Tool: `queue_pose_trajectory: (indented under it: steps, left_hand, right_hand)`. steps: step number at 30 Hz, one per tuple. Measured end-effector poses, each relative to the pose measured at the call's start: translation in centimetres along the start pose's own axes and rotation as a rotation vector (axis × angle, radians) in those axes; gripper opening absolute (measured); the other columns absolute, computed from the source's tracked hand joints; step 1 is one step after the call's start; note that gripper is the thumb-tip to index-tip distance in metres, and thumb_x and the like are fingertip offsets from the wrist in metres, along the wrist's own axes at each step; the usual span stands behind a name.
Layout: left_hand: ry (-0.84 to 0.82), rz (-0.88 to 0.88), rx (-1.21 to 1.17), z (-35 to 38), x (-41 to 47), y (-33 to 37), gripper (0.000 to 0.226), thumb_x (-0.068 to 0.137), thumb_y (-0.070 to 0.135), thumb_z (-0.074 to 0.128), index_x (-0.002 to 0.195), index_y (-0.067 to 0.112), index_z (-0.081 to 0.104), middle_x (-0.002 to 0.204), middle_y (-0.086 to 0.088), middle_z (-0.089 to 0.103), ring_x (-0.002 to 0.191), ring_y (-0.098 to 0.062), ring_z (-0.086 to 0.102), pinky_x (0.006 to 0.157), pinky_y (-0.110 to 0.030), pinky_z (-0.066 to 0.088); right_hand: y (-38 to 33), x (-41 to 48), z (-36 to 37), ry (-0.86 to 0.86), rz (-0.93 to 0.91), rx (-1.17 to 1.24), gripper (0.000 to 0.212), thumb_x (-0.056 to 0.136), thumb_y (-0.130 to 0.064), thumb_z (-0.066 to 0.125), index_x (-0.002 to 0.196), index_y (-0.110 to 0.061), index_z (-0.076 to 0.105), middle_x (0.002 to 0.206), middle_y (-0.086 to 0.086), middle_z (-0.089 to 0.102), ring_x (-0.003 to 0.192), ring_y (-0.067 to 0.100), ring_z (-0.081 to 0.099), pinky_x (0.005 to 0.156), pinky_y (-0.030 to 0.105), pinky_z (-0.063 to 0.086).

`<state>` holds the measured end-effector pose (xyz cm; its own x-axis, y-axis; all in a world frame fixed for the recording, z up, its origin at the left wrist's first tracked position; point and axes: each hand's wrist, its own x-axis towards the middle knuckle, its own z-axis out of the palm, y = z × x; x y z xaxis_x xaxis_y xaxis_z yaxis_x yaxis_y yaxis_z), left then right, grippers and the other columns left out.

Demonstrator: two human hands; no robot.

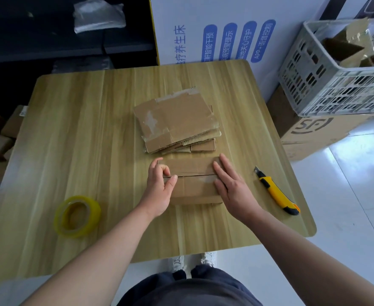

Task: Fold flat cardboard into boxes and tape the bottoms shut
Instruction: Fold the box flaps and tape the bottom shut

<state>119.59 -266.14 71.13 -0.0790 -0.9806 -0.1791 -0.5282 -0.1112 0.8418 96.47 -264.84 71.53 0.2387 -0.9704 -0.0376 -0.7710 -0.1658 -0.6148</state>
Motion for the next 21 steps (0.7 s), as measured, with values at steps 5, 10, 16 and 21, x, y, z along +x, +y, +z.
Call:
queue_pose_trajectory:
  steps: [5, 10, 16, 21]
  left_hand:
    - [-0.016, 0.022, 0.044, -0.3, 0.1, 0.0, 0.011, 0.099, 0.021, 0.047, 0.097, 0.019, 0.036, 0.149, 0.001, 0.017, 0.133, -0.011, 0.029, 0.111, -0.03, 0.025]
    - [-0.013, 0.036, -0.014, -1.3, 0.1, 0.5, 0.007, 0.097, 0.019, 0.052, 0.092, 0.023, 0.048, 0.144, 0.003, 0.031, 0.133, -0.007, 0.033, 0.106, -0.022, 0.026]
    - [0.191, -0.184, -0.011, -4.9, -2.1, -2.9, 0.025, 0.098, 0.027, 0.05, 0.122, 0.021, 0.047, 0.132, -0.001, 0.038, 0.122, -0.014, 0.041, 0.101, -0.026, 0.032]
    - [0.204, -0.558, 0.464, -7.4, -3.8, -9.2, 0.046, 0.094, 0.038, 0.056, 0.136, 0.02, 0.05, 0.152, -0.015, 0.026, 0.139, -0.032, 0.026, 0.113, -0.038, 0.025]
  right_hand:
    - [-3.0, 1.8, -0.3, 0.067, -0.097, -0.332, 0.051, 0.101, -0.041, 0.031, 0.139, -0.014, 0.049, 0.157, 0.004, 0.027, 0.148, 0.018, 0.008, 0.121, 0.036, 0.002]
    - [-5.3, 2.3, 2.2, -0.1, -0.176, -0.471, 0.06, 0.101, -0.043, 0.01, 0.153, -0.013, 0.007, 0.162, 0.004, 0.002, 0.147, 0.013, -0.01, 0.119, 0.031, -0.01]
    - [-4.9, 2.4, 2.6, -0.133, -0.166, -0.53, 0.06, 0.103, -0.045, 0.01, 0.153, -0.016, -0.004, 0.16, 0.001, -0.01, 0.146, 0.013, -0.018, 0.118, 0.033, -0.011]
    - [-4.9, 2.5, 2.7, -0.129, -0.156, -0.555, 0.06, 0.102, -0.046, 0.009, 0.153, -0.017, -0.003, 0.161, 0.001, -0.008, 0.147, 0.012, -0.016, 0.119, 0.032, -0.009]
